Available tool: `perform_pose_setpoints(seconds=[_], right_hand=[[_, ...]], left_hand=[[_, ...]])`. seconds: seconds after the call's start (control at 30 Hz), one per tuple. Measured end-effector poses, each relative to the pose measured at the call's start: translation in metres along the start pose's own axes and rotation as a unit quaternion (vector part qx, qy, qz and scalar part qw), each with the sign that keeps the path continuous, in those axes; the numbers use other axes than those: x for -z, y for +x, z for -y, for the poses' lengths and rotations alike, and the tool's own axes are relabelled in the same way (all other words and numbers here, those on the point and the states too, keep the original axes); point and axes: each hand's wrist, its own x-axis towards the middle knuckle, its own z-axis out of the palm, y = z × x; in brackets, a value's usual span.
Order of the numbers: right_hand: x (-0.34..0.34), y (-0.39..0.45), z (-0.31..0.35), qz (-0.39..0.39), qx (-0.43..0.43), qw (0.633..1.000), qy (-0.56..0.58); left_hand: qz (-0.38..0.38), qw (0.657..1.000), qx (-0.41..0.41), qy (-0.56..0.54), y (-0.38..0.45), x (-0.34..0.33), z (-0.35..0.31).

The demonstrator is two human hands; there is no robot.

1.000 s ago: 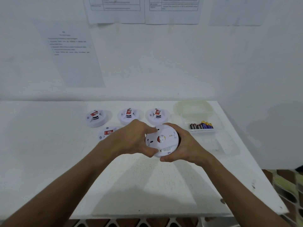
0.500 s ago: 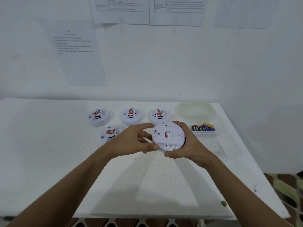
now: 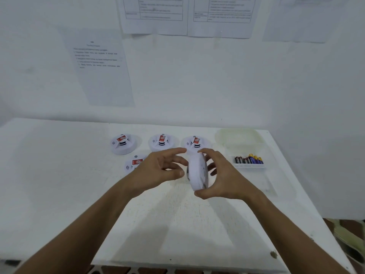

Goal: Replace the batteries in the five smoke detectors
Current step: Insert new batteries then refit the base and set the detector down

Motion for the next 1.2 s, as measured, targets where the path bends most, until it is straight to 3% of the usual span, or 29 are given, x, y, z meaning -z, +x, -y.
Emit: perform_pose_setpoints(seconds=[0.2,0.33,0.5,0.77,1.2], right_hand=[[0.002,-0.002,-0.001,0.019,-0.01,0.975,0.223],[-0.002,-0.002,0.0,0.036,-0.008,0.963,0.266],[-0.007,-0.002,-0.001,0.051,0.005,0.969,0.24],[-0.007,-0.001,-0.002,-0.005,0.038,0.991,0.132],[-0.015,-0.002,-0.005,-0.011,0.048,0.994,0.099]], left_hand=[[0.04,0.997,0.006,0.064,-0.004,0.002,0.006],[0.073,0.997,-0.006,0.03,-0.006,-0.003,0.001],[0.055,0.994,-0.018,0.09,-0.003,-0.004,0.002],[0.023,0.979,-0.076,0.188,-0.005,0.002,0.006],[0.004,0.961,-0.11,0.255,-0.006,0.005,0.012]])
